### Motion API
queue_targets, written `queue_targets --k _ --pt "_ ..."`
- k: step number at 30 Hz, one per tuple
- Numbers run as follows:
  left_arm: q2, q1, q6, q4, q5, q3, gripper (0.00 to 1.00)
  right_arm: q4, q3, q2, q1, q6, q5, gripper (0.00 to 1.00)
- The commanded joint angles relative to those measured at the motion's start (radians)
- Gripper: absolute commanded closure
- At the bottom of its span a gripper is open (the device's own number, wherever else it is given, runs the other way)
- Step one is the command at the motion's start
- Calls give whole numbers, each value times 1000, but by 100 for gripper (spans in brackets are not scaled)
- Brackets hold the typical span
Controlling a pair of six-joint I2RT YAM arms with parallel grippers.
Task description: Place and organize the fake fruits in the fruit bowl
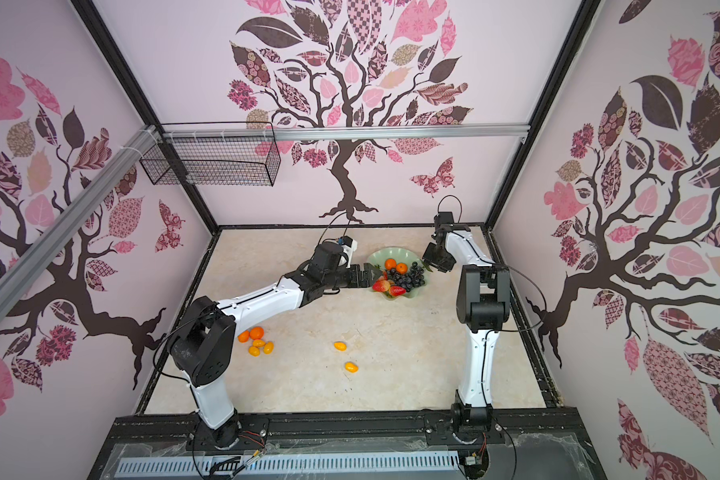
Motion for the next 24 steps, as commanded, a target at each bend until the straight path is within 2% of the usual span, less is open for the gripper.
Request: queue_targets --k 1,6,12,24 --pt "-30 -3 22 -8 -12 35 2 -72 53 52 -2 3 13 59" --pt "-33 -3 21 -12 -15 37 2 -107 67 81 -3 7 25 60" --pt "-34 -1 20 -17 -16 39 2 -75 57 83 -2 -20 -131 60" --pt "-58 69 9 -23 -46 28 2 -42 43 82 7 -41 -243 60"
